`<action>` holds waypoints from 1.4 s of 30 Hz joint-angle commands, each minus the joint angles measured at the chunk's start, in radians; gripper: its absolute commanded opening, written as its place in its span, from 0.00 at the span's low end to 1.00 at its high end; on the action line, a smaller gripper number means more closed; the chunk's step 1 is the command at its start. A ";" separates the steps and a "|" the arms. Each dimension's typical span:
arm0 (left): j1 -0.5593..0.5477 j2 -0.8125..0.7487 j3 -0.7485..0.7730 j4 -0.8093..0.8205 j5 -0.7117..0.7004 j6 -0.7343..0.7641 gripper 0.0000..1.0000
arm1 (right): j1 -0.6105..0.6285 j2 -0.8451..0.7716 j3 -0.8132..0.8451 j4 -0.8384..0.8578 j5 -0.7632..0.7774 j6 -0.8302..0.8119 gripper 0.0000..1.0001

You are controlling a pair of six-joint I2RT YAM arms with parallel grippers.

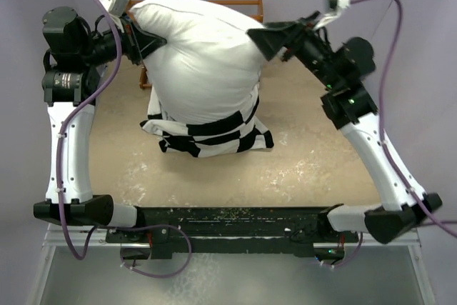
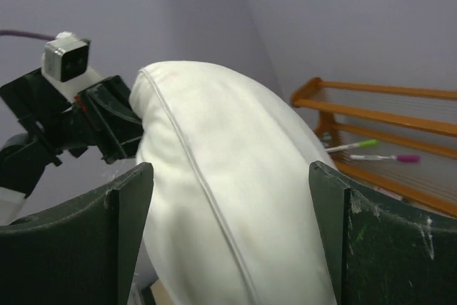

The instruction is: Remove the pillowcase from the pillow

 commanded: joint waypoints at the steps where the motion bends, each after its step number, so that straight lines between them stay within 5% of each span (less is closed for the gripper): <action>1: 0.022 -0.008 0.067 -0.073 -0.335 0.124 0.00 | -0.100 -0.173 -0.196 0.040 0.093 0.099 0.90; 7: 0.022 -0.029 0.085 -0.097 -0.361 0.146 0.00 | -0.241 -0.332 -0.592 0.142 0.089 0.220 0.89; 13: 0.022 -0.030 0.095 -0.120 -0.279 0.151 0.00 | -0.231 -0.235 -0.809 0.276 0.029 0.287 0.88; 25: 0.022 -0.028 0.102 -0.154 -0.241 0.161 0.00 | -0.090 -0.014 -0.833 0.644 0.061 0.477 0.89; 30: 0.023 -0.029 0.101 -0.156 -0.236 0.161 0.00 | -0.048 0.060 -0.801 0.667 0.097 0.510 0.84; 35: 0.022 -0.035 0.107 -0.157 -0.235 0.159 0.00 | -0.035 0.088 -0.822 0.670 0.148 0.547 0.53; 39: 0.022 -0.048 0.118 -0.155 -0.239 0.162 0.00 | -0.034 0.083 -0.864 0.660 0.195 0.557 0.15; 42: 0.023 -0.059 0.144 -0.164 -0.239 0.163 0.00 | -0.035 0.080 -0.890 0.603 0.203 0.542 0.06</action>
